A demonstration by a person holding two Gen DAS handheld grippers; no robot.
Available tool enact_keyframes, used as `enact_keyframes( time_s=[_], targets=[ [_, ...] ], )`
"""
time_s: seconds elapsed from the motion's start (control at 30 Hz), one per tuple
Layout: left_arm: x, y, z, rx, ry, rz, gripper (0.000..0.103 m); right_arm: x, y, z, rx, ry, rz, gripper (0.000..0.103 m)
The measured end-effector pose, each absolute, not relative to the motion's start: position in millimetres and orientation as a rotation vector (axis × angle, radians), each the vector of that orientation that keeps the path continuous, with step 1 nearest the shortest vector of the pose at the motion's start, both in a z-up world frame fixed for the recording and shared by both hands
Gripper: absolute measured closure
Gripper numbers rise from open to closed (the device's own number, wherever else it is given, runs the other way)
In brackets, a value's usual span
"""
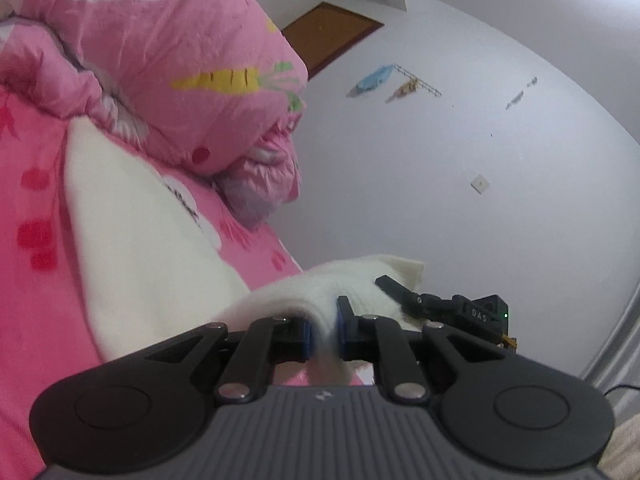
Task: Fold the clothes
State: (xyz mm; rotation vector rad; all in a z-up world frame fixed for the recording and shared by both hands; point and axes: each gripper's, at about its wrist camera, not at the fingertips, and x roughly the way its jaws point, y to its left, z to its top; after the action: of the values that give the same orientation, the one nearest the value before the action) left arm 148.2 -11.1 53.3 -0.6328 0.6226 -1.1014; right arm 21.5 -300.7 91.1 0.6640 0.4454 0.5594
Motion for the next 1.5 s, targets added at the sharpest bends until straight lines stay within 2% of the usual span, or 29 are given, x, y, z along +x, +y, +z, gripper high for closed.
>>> enact_keyframes(
  time_s=[0.4, 0.8, 0.97, 1.13, 1.17, 1.23, 1.3, 1.33, 1.37, 1.4, 1.5],
  targets=[
    [286, -11, 50, -0.675, 0.618, -0.957, 0.092, 178, -311, 93, 0.676, 0.497, 0.596, 0.076],
    [414, -9, 11, -0.81, 0.687, -0.835, 0.092, 327, -314, 54, 0.773, 0.617, 0.567, 0.078],
    [461, -12, -28, -0.919, 0.805, -0.782, 0.091, 373, -322, 26, 0.871, 0.697, 0.514, 0.078],
    [488, -8, -70, -1.135, 0.917, -0.755, 0.088, 400, -348, -14, 1.13, 0.79, 0.459, 0.071],
    [491, -6, -75, -1.179, 0.927, -0.756, 0.086, 402, -354, -20, 1.185, 0.788, 0.458, 0.069],
    [493, -4, -79, -1.233, 0.932, -0.755, 0.082, 399, -366, -25, 1.279, 0.742, 0.462, 0.052],
    [493, 0, -79, -1.276, 0.913, -0.757, 0.058, 389, -377, -25, 1.319, 0.662, 0.407, 0.041],
    [491, 5, -76, -1.294, 0.88, -0.743, 0.052, 384, -382, -23, 1.313, 0.637, 0.374, 0.038],
    [489, 11, -71, -1.298, 0.833, -0.717, 0.041, 379, -386, -20, 1.307, 0.614, 0.349, 0.037],
    [488, 18, -65, -1.304, 0.785, -0.7, 0.038, 373, -391, -18, 1.304, 0.599, 0.34, 0.037],
    [490, 35, -58, -1.362, 0.746, -0.685, 0.038, 354, -398, -2, 1.236, 0.554, 0.342, 0.038]
  ],
)
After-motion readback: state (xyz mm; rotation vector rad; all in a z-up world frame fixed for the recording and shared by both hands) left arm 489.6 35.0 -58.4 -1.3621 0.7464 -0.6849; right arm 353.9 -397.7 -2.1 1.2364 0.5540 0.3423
